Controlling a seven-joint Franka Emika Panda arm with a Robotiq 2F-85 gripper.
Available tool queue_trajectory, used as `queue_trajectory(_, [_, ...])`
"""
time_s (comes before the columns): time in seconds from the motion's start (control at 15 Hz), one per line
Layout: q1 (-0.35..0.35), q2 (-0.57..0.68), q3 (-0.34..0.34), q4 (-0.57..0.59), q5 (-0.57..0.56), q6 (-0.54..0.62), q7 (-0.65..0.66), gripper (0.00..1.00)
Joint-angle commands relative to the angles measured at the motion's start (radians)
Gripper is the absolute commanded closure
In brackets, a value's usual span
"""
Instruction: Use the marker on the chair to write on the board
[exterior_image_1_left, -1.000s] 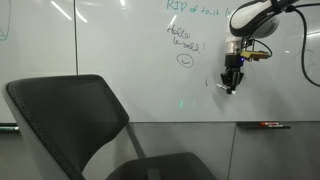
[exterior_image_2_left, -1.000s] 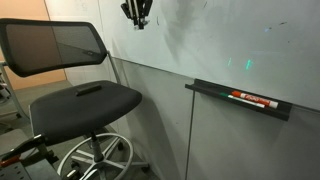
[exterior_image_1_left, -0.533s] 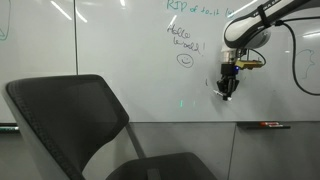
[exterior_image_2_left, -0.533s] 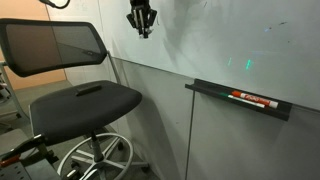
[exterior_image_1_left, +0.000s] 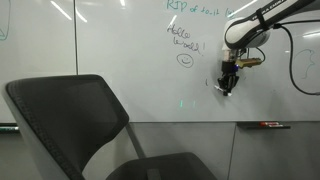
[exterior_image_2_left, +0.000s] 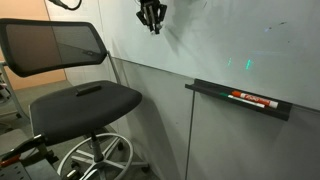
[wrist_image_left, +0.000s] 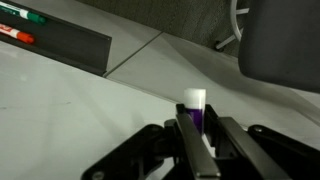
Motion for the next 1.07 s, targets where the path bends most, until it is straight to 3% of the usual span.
queue_trajectory(0.0, [-0.007,0.006,-0.012,0.039,-0.023,0.016,-0.013,0.89])
queue_trajectory(1.0, [0.0,0.051,-0.009,0.067,-0.035,0.029,-0.007,0.89])
